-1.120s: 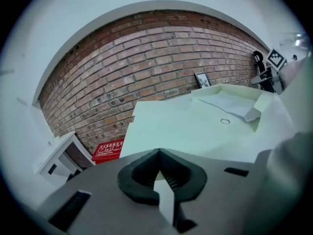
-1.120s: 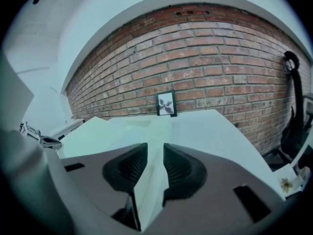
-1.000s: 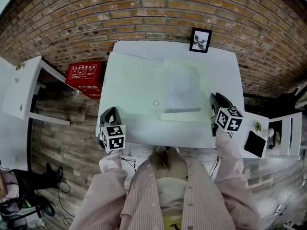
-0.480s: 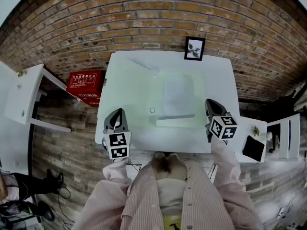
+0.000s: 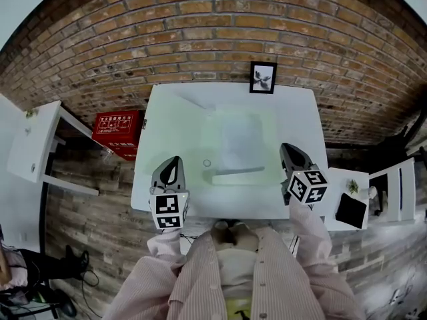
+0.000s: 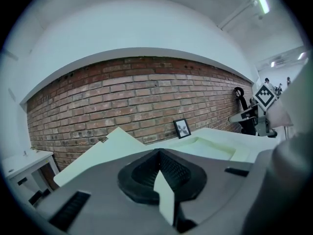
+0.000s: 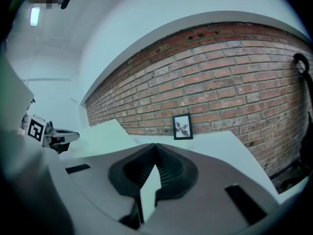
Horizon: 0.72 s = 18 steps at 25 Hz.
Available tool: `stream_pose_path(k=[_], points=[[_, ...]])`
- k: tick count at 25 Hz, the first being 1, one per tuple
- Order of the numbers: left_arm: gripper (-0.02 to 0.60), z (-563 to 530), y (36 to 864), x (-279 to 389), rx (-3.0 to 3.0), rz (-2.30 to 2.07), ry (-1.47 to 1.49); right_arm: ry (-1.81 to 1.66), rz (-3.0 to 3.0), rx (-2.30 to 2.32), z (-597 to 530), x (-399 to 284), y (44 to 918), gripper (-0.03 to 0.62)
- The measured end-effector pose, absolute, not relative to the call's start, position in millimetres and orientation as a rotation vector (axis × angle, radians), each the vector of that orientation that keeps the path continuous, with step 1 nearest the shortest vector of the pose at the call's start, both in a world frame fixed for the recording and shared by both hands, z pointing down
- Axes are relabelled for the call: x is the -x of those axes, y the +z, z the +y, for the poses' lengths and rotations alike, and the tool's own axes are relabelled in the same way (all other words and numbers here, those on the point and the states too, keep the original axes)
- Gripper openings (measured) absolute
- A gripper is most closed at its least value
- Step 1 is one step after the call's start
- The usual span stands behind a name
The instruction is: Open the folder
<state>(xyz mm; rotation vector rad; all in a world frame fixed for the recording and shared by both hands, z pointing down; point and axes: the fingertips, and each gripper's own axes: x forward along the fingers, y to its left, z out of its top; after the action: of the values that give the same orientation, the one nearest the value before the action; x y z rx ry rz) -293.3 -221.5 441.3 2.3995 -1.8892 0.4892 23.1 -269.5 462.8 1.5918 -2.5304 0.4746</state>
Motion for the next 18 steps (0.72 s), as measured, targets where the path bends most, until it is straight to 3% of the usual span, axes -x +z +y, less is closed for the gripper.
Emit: stream_pose_path(k=[18], points=[[-0.006, -234.3, 388.9, 247.3, -2.560, -1.784, 0.230, 0.412, -2.725, -1.698, -254.6, -38.2, 386.9, 0.003]])
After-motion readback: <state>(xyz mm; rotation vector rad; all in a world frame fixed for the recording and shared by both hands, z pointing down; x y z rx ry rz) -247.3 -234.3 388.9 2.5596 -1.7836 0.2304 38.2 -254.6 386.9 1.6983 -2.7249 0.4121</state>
